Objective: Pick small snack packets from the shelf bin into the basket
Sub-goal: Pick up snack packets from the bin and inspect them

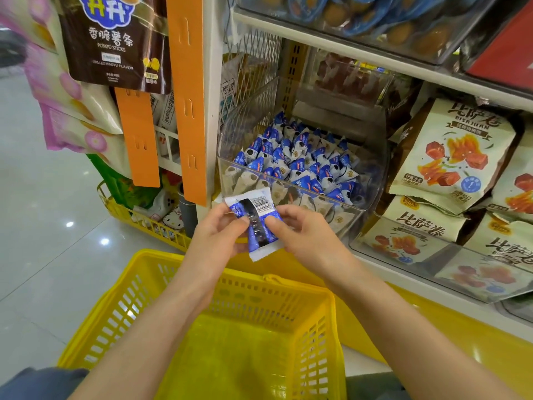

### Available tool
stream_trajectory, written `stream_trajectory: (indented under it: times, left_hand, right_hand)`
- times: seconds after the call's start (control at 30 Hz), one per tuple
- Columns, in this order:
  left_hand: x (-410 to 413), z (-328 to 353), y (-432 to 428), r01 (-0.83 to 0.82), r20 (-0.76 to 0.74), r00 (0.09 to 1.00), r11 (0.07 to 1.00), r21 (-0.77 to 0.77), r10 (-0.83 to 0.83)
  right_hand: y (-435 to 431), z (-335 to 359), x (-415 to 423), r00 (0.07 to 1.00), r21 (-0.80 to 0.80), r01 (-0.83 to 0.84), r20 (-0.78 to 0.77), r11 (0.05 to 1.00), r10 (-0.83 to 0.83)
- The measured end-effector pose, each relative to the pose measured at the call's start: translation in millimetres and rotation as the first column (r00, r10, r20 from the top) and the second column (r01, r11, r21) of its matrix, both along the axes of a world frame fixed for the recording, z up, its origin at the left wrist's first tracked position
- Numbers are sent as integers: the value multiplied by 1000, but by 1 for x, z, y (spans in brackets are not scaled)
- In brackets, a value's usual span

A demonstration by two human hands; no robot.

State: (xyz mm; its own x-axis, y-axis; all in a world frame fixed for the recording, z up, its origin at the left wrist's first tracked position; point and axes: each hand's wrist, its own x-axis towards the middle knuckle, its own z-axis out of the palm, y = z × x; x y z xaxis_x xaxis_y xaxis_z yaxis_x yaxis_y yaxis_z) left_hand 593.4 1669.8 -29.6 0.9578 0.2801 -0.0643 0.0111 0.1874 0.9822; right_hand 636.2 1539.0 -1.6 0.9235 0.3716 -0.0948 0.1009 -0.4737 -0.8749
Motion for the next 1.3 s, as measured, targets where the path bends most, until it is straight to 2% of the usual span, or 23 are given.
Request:
stream_trajectory:
  times: [0.07, 0.13, 0.23, 0.33, 0.47, 0.57, 0.67, 0.73, 0.97, 1.17, 1.3]
  left_hand:
    - [0, -1, 0, -16, 54, 998, 998, 59, 13]
    - [0, -4, 4, -6, 136, 990, 966, 260, -30]
    - [-3, -2, 7, 12, 232, 955, 809, 588, -183]
    - [-5, -5, 4, 26, 217, 938, 676, 736, -272]
    - [-7, -8, 5, -19, 212, 951, 642, 766, -224]
    - [-9, -8, 3, -54, 190, 970, 628, 776, -150]
    - [-12, -8, 1, -84, 171, 979, 556, 827, -107]
    - [-13, -9, 0, -71, 151, 983, 542, 837, -105]
    - [-9, -10, -2, -19, 118, 988, 681, 732, -99]
    - [-10, -10, -2, -88, 118, 993, 629, 772, -5]
    - [-10, -11, -3, -92, 115, 993, 657, 748, 9]
  right_hand:
    - [-1, 1, 1, 1000, -2, -14, 20, 1000, 14]
    - [-6, 5, 5, 999, 31, -12, -47, 999, 14]
    - [-16, 13, 12, 976, 29, -30, -214, 999, 35]
    - [-21, 18, 11, 963, 35, -32, -265, 999, 40]
    - [-18, 19, 8, 940, 182, 80, -342, 980, -13]
    - [-13, 16, 1, 950, 253, 49, -311, 966, 33]
    - [-7, 8, -7, 986, 188, -44, -147, 981, 73]
    - [-4, 3, -8, 999, 152, -31, -39, 988, 38]
    - [-1, -5, -4, 999, 187, -36, 43, 982, 28]
    - [2, -11, -10, 966, 6, -99, 242, 995, 95]
    - [4, -15, -11, 942, -106, -95, 312, 990, 124]
